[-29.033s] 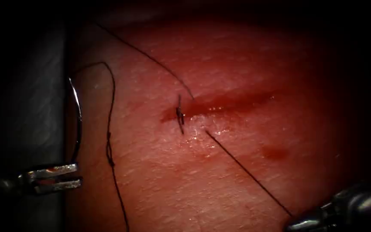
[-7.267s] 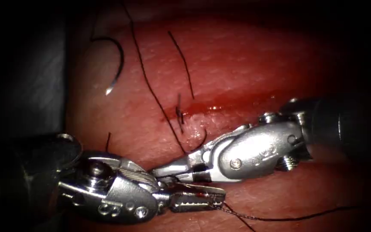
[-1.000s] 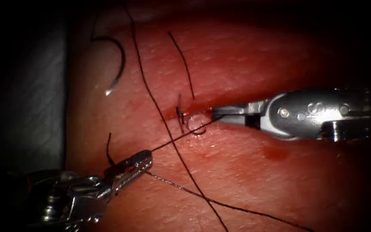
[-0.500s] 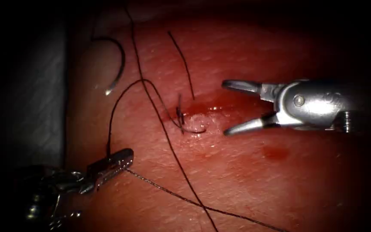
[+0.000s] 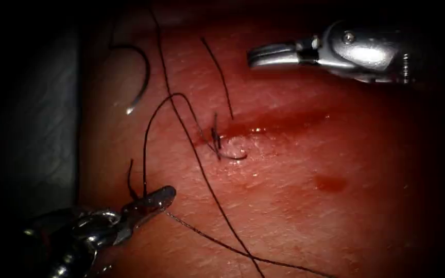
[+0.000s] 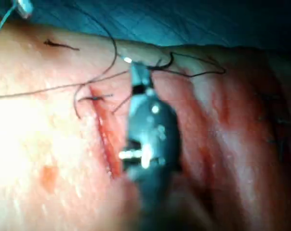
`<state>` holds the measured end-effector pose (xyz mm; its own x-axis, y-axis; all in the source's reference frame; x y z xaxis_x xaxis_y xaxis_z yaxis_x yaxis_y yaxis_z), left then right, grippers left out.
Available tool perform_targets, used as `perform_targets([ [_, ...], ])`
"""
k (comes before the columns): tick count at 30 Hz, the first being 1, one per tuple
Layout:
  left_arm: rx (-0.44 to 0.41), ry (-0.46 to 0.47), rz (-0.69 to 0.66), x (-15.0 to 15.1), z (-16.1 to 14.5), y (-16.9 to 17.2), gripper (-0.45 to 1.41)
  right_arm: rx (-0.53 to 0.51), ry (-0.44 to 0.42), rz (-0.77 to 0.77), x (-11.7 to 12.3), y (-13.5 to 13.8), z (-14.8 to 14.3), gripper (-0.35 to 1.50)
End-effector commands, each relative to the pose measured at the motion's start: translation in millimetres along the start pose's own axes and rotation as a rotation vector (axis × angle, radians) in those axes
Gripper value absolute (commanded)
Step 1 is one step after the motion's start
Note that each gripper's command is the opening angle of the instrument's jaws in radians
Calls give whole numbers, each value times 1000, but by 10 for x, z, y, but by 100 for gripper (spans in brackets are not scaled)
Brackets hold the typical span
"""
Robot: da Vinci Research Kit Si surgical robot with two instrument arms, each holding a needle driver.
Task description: Wound Closure
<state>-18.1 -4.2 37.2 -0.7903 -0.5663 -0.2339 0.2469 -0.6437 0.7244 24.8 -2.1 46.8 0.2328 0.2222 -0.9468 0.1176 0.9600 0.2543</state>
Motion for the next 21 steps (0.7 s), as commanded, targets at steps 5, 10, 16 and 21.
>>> perform_targets([
  [5,-9,15,99,14,11,2,-45,46,0,-34,-11,3,64,-35],
  [10,-12,45,121,22,10,0,-45,82,-12,-66,-27,12,99,-35],
  [16,-12,94,135,26,9,-3,-45,140,-22,-100,-52,22,126,-35],
  [21,-11,109,152,20,7,-4,-45,229,-8,-73,-83,16,130,-35],
])
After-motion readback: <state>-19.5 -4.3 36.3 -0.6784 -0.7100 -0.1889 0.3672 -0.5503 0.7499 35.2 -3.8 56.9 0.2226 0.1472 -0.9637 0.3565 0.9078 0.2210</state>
